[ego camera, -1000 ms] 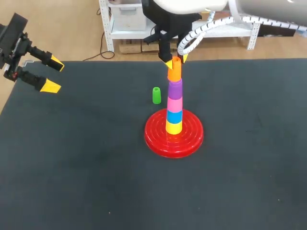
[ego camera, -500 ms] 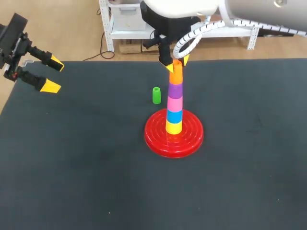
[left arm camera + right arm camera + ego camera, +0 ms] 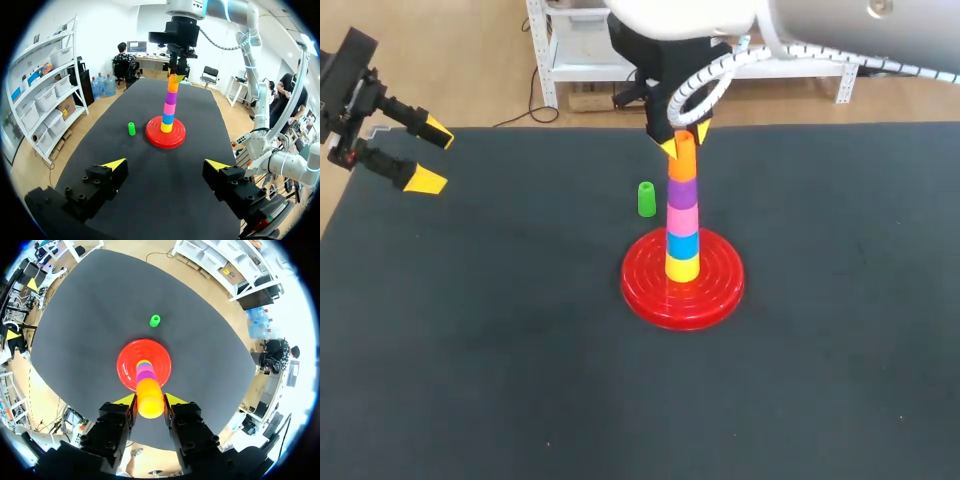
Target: Pick up and stack the cylinders on the red base in this order: pink,purple,orange,green
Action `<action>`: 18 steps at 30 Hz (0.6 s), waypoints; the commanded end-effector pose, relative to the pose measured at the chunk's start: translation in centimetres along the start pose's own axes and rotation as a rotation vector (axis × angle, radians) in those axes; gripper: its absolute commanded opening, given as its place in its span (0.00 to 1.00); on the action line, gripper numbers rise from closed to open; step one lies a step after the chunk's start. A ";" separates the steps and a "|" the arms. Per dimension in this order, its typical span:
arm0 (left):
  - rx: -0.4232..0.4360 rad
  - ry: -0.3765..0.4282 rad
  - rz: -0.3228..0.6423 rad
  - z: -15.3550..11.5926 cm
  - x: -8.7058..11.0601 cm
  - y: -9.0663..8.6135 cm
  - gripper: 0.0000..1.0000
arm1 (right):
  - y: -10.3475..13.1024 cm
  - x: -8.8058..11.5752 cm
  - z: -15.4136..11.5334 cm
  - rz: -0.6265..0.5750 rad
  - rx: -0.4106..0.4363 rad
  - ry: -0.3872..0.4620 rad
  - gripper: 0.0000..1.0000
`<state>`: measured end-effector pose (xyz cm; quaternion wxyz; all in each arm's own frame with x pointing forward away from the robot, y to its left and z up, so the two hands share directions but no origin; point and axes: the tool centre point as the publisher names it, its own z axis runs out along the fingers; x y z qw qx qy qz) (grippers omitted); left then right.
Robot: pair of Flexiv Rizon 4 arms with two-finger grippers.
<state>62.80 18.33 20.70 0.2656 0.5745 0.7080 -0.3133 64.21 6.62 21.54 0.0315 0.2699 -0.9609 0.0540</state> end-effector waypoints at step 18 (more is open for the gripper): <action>-0.001 -0.003 0.003 0.1 0.1 0.0 1.00 | -3.5 -11.0 0.2 0.189 -0.160 -0.048 1.00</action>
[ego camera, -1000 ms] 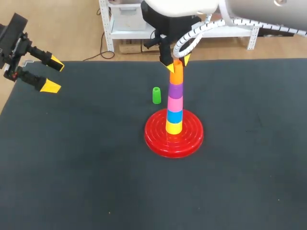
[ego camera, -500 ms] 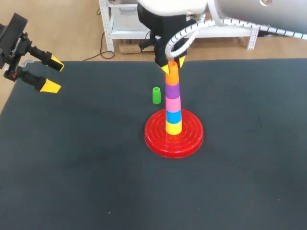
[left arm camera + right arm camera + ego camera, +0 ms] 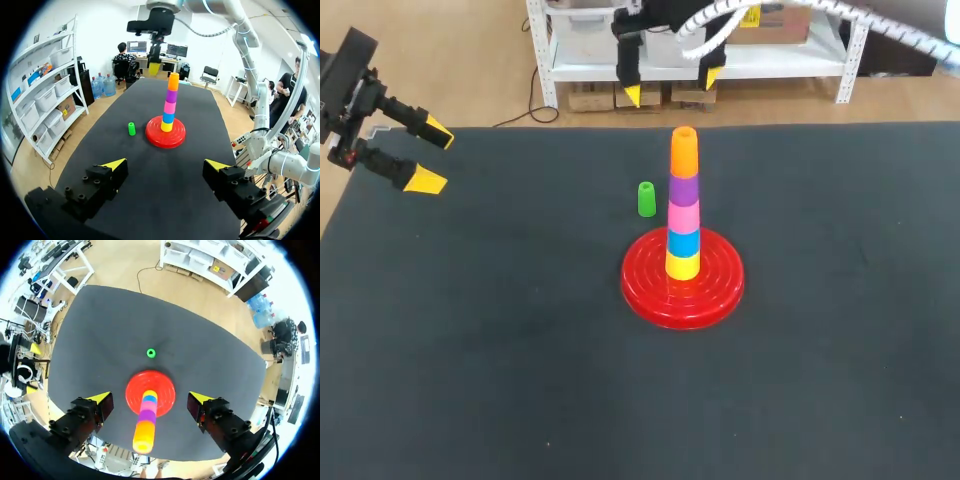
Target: Pick up and stack the cylinders on the red base in this order: pink,purple,orange,green
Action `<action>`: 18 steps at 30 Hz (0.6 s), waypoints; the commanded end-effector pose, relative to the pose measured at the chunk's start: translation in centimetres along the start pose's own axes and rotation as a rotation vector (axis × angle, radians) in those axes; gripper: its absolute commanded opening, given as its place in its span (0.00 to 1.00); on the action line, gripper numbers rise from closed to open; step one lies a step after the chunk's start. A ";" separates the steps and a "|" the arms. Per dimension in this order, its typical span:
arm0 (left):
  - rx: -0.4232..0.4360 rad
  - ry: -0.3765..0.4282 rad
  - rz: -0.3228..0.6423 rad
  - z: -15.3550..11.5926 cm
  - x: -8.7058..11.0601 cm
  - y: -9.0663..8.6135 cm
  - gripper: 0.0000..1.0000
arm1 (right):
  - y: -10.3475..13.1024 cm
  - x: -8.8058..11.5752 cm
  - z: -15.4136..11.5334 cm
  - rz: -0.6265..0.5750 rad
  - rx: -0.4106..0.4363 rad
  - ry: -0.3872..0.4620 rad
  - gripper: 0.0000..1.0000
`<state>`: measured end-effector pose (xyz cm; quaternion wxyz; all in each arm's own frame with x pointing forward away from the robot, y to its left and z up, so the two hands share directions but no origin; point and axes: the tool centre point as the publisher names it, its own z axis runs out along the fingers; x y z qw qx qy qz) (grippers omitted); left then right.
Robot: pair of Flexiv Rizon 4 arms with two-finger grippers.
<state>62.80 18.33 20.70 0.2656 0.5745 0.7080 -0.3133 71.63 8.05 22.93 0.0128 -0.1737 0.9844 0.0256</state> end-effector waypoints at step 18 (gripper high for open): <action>-0.001 -0.003 0.003 0.1 0.1 0.0 1.00 | -4.1 -10.8 14.1 0.006 0.016 0.216 1.00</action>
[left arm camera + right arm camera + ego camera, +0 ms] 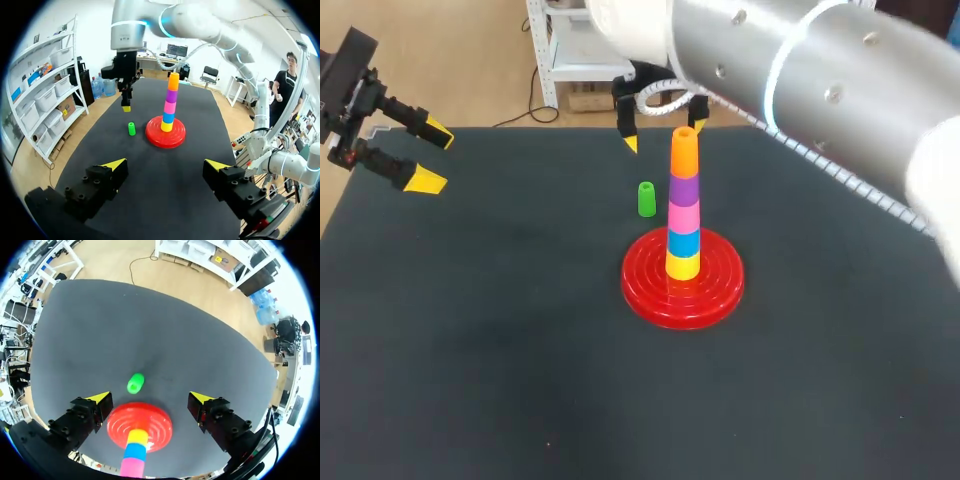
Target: Pick up and stack the cylinders on the red base in this order: pink,purple,orange,green
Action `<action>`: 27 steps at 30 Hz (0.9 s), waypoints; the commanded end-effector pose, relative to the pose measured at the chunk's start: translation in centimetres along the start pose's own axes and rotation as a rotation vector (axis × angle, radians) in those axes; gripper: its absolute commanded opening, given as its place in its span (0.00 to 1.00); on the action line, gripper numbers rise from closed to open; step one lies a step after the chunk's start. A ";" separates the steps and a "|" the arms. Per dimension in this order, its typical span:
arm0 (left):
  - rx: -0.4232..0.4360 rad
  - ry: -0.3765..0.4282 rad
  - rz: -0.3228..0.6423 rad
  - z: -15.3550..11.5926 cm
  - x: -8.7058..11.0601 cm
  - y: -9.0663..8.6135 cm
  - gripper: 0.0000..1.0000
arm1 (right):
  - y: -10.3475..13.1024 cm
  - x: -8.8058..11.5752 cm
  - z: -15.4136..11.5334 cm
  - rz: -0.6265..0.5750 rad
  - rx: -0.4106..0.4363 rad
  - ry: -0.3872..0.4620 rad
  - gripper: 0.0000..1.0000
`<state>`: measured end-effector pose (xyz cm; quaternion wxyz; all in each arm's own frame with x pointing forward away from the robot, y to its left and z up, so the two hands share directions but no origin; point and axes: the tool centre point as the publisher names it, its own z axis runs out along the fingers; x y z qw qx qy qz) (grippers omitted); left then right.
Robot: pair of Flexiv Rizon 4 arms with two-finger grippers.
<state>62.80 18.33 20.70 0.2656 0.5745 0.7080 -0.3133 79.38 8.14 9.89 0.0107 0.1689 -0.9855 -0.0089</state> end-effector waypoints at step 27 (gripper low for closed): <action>-0.001 -0.003 0.003 0.1 0.1 0.0 1.00 | -0.5 -4.3 2.2 -0.051 -0.022 0.245 1.00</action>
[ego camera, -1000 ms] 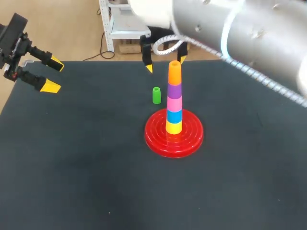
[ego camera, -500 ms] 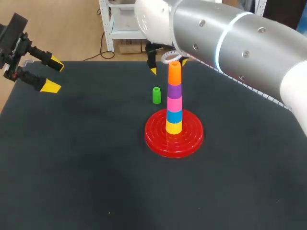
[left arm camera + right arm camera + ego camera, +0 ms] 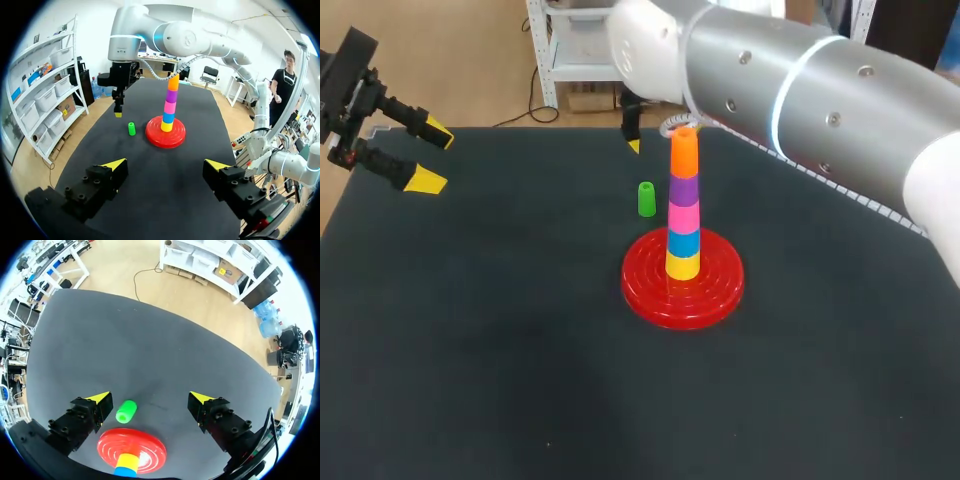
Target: Pick up and stack the cylinders on the red base in this order: pink,purple,orange,green
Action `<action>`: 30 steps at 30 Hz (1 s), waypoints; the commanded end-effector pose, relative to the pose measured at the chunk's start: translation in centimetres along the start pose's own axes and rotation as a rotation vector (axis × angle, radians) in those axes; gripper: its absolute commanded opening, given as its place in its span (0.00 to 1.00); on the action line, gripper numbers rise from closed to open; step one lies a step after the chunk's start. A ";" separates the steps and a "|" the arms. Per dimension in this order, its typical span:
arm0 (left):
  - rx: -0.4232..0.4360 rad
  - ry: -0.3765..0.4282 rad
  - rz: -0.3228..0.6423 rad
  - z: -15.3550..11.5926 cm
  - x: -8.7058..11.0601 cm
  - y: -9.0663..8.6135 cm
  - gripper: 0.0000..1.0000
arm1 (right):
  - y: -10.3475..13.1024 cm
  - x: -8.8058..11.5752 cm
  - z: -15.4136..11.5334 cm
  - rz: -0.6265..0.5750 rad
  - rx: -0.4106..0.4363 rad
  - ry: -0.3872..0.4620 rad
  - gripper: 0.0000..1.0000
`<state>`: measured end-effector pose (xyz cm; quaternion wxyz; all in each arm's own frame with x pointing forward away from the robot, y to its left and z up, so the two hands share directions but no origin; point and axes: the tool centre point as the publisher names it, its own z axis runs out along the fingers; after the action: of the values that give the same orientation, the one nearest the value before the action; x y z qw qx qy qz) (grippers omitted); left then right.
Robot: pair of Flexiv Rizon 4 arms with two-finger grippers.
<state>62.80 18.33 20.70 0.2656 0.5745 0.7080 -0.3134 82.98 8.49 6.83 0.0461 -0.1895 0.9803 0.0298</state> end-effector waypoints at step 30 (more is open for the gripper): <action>-0.001 -0.003 0.003 0.1 0.1 0.0 1.00 | 4.4 0.5 0.2 0.002 0.011 0.404 1.00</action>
<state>62.80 18.33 20.70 0.2656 0.5745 0.7080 -0.3134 80.29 11.90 6.71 0.0287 -0.1897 0.9812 0.0221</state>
